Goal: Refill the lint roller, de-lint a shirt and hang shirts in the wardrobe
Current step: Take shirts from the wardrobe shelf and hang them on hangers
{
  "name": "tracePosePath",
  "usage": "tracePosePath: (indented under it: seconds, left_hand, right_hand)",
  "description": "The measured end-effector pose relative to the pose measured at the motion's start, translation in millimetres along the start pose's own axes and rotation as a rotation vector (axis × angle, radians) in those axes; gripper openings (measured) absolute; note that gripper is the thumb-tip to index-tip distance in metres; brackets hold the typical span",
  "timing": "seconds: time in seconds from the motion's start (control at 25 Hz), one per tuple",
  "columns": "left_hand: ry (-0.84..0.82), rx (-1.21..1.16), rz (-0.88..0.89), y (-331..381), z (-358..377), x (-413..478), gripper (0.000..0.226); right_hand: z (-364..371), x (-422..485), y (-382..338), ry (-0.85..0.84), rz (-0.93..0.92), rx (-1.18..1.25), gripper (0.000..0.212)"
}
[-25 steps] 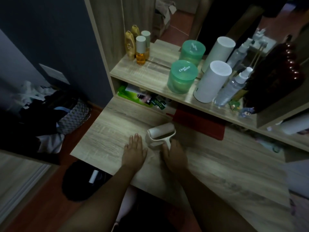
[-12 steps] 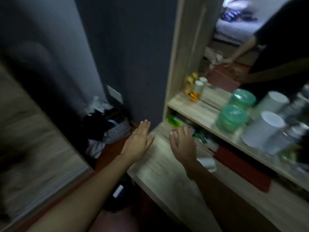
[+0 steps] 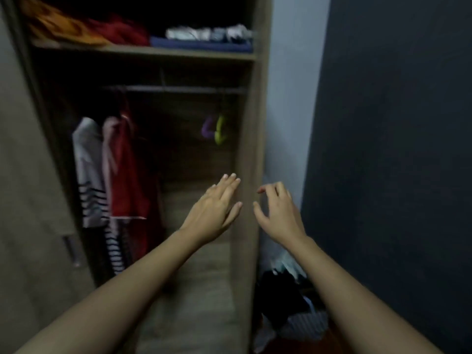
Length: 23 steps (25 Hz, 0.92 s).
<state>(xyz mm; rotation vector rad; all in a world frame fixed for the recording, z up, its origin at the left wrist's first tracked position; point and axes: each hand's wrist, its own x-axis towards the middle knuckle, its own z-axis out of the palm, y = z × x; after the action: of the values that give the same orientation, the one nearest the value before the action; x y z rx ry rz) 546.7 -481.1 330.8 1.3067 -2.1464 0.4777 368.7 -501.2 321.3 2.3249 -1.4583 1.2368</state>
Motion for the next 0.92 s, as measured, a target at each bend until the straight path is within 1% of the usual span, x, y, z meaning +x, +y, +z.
tracePosePath:
  seconds: [0.08, 0.16, 0.24, 0.36, 0.6, 0.72, 0.8, 0.92]
  left_hand:
    - [0.064, 0.102, -0.012, -75.0, -37.0, 1.4, 0.059]
    - [0.088, 0.174, -0.048, -137.0, -70.6, 7.4, 0.059]
    - [0.133, 0.236, -0.069, -183.0, -98.6, 20.5, 0.060]
    - [0.220, 0.307, -0.098, -243.8, -138.9, 48.3, 0.061]
    - [0.443, 0.462, -0.080, -327.0, -193.1, 119.4, 0.061]
    - [0.485, 0.529, -0.172, -371.3, -220.9, 159.0, 0.063]
    - [0.456, 0.564, -0.259, -395.8, -239.3, 181.5, 0.073]
    - [0.409, 0.568, -0.348, -417.8, -261.6, 209.5, 0.086]
  right_hand:
    - [36.0, 54.7, -59.2, -0.026, -0.074, 0.044, 0.033]
    - [61.2, 103.2, -109.2, -0.046, -0.141, 0.058, 0.038]
    - [74.5, 145.9, -143.1, -0.046, -0.179, 0.056, 0.042]
    - [85.1, 215.7, -186.2, 0.004, -0.254, 0.037, 0.046]
    - [82.5, 348.8, -224.6, 0.162, -0.334, 0.006, 0.049]
    - [87.7, 404.6, -233.4, 0.200, -0.385, -0.008, 0.054]
    - [93.6, 436.6, -241.4, 0.172, -0.465, -0.057, 0.063]
    - [102.0, 471.7, -254.3, 0.035, -0.562, -0.248, 0.089]
